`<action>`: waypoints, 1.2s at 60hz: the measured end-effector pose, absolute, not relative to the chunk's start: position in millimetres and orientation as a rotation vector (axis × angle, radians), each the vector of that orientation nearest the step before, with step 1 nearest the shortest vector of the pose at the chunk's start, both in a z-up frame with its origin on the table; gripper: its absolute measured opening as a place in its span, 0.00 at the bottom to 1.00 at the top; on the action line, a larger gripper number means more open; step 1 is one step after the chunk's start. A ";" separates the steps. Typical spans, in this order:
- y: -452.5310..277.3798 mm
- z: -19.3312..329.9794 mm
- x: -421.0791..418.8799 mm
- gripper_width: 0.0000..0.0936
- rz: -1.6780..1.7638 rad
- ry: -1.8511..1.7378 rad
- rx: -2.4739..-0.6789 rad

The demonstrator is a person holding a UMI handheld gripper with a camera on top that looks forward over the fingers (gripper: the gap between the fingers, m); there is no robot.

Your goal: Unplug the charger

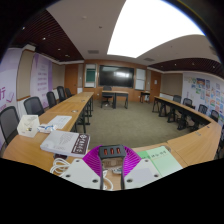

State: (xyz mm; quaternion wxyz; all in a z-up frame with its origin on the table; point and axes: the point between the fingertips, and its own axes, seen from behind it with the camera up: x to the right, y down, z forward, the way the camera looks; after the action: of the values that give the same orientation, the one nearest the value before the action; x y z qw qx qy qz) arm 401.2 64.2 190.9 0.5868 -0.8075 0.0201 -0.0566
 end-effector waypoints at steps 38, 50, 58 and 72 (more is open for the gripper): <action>-8.0 52.0 457.1 0.81 -0.033 0.019 -2.161; -62.8 105.7 444.9 0.92 -0.072 0.019 -2.115; -119.1 144.2 429.8 0.91 -0.130 0.032 -2.103; -236.6 195.8 393.6 0.91 -0.196 0.056 -2.149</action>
State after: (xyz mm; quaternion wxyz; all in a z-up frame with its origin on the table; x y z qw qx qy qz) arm 393.6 -236.6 195.8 0.4720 -0.8777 0.0229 -0.0799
